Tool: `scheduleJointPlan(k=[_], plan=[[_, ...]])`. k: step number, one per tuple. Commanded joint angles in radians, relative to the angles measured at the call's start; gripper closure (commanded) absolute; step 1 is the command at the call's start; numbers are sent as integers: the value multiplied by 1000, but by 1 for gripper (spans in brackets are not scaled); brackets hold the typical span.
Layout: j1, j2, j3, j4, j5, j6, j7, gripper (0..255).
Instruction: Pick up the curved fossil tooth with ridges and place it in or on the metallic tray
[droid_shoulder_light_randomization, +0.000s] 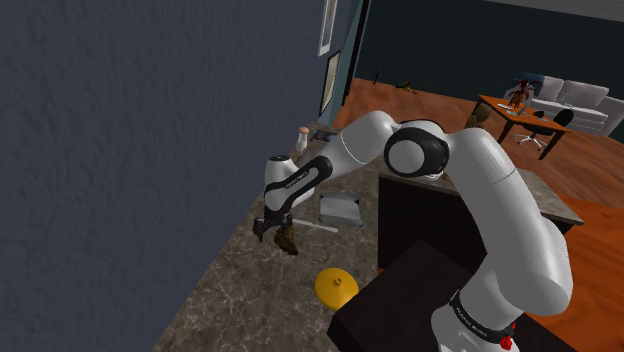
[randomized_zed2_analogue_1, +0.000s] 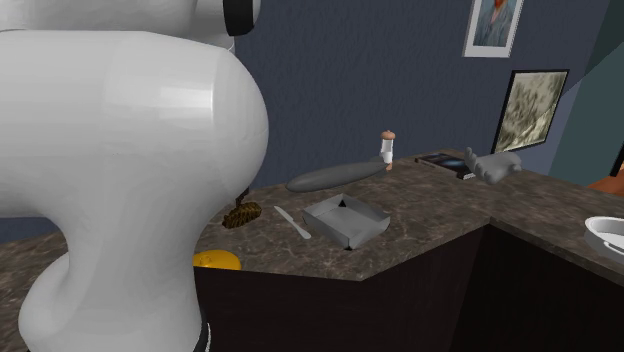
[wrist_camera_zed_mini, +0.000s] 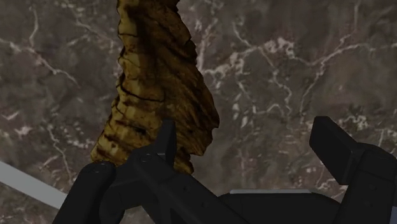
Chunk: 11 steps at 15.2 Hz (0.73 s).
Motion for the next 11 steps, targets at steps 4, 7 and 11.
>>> scheduleJointPlan(k=[4,7,11], plan=[[0,0,0,0,0,0,0,255],[0,0,0,0,0,0,0,255],[0,0,0,0,0,0,0,255]])
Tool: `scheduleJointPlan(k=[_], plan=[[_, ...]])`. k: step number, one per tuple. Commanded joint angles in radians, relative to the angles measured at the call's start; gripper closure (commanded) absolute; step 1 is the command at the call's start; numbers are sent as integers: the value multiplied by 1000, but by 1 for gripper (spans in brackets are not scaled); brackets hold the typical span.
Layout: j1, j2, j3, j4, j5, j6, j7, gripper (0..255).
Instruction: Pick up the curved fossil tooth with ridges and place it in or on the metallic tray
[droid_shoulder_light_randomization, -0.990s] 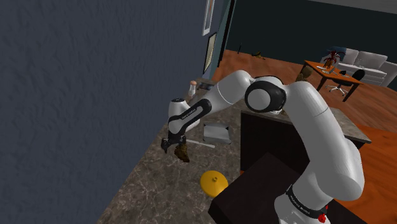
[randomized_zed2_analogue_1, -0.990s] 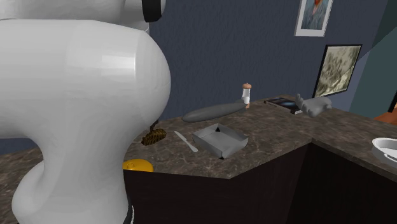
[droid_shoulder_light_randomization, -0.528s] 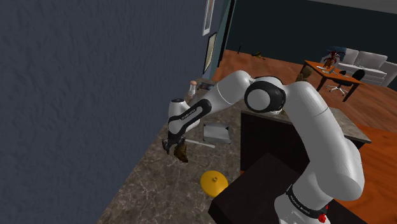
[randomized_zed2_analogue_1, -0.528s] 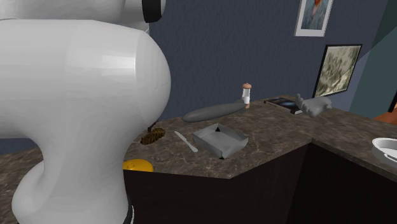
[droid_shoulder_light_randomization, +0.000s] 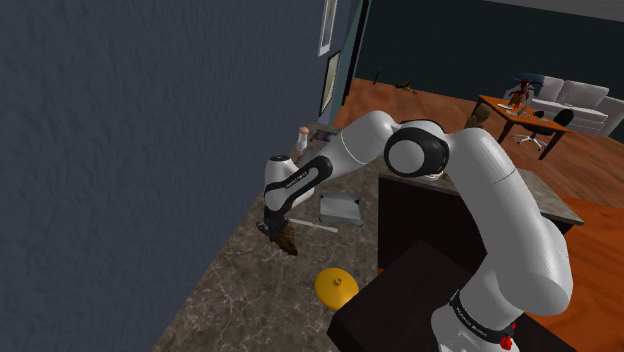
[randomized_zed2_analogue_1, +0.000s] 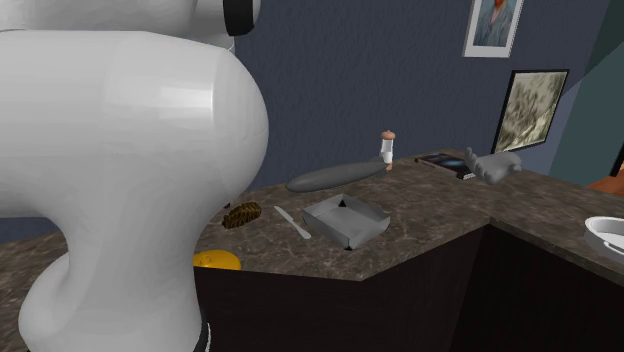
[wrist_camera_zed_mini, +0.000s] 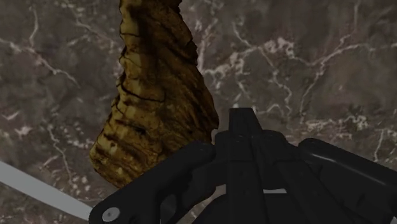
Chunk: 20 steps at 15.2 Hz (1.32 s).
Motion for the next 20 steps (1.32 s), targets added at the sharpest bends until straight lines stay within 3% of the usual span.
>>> scheduleJointPlan(k=[1,2,7,20], plan=[[0,0,0,0,0,0,0,255],[0,0,0,0,0,0,0,0],[-140,-126,55,-188,27,12,-189,0],[-127,-46,50,-171,23,75,-188,0]])
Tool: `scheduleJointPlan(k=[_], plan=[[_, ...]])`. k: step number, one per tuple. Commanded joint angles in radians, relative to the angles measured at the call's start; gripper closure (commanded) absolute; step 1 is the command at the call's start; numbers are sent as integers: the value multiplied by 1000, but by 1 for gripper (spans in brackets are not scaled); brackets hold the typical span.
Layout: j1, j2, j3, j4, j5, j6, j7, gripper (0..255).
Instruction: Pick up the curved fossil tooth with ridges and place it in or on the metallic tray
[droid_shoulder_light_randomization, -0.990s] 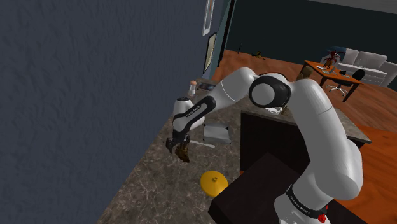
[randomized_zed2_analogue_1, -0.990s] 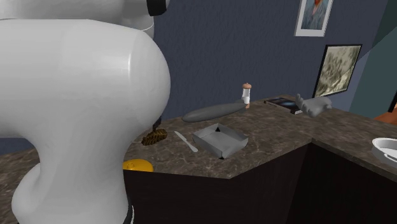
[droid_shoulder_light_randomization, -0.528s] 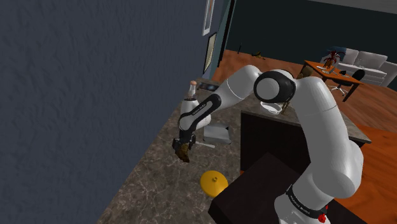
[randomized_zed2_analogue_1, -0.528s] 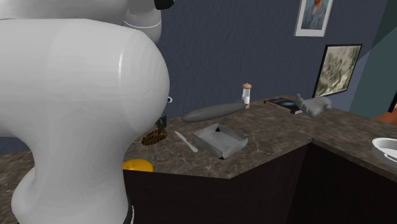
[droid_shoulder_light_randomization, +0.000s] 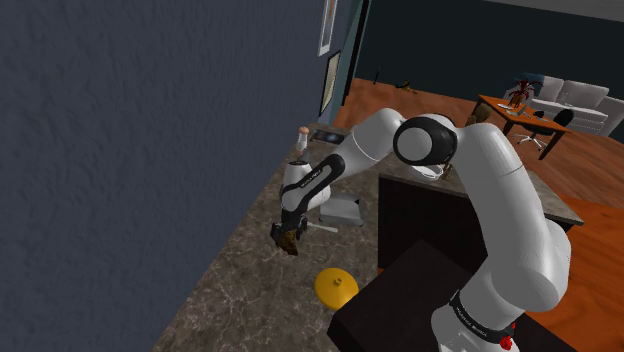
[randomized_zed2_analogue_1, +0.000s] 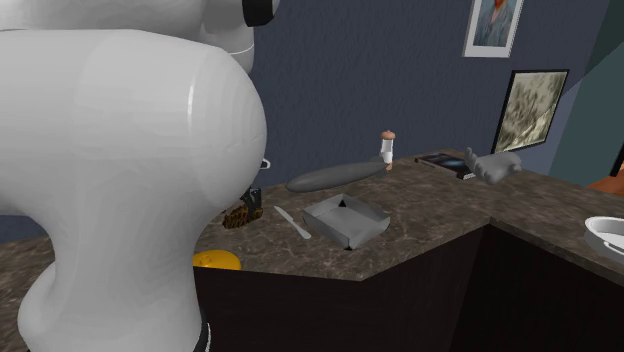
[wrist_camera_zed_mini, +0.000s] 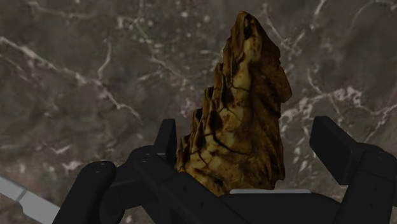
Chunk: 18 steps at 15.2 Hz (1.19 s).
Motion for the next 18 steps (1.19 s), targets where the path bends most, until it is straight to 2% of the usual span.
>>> scheduleJointPlan(k=[1,3,4,13,18], plan=[[0,0,0,0,0,1,0,0],[0,0,0,0,0,0,0,0],[0,0,0,0,0,0,0,255],[0,0,0,0,0,1,0,255],[-5,-61,6,-28,4,-33,4,255]])
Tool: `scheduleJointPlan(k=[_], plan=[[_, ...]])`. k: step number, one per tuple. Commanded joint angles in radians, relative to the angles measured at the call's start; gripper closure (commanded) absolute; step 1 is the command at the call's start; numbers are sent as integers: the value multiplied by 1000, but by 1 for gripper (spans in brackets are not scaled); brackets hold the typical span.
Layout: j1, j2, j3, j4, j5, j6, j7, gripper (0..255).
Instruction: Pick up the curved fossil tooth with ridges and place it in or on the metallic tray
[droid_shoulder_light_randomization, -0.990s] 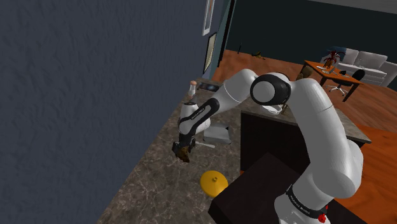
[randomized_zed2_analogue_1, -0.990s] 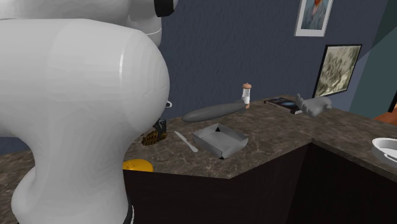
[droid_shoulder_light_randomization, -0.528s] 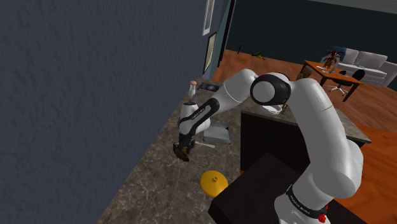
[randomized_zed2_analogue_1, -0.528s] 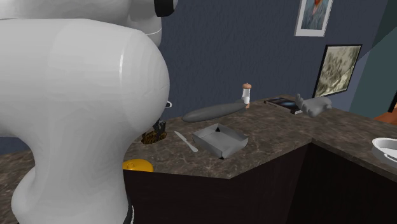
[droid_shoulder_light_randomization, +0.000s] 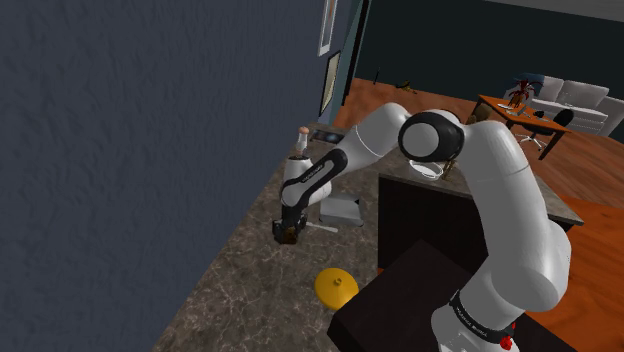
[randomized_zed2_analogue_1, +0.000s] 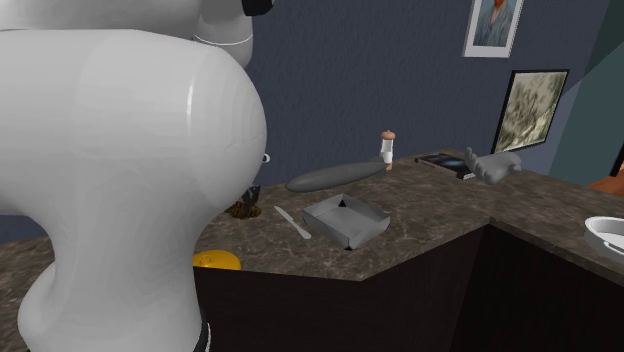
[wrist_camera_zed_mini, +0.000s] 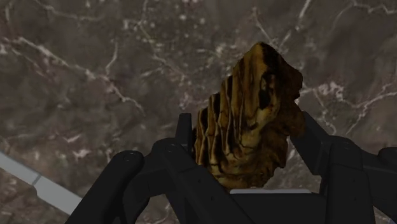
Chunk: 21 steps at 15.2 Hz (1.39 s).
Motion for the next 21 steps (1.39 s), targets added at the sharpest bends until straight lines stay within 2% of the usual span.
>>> scheduleJointPlan(k=[1,18,21], plan=[[-3,-28,3,-15,2,-13,1,255],[-20,-217,21,-64,19,-152,12,255],[-72,-232,8,-82,21,-157,-52,255]])
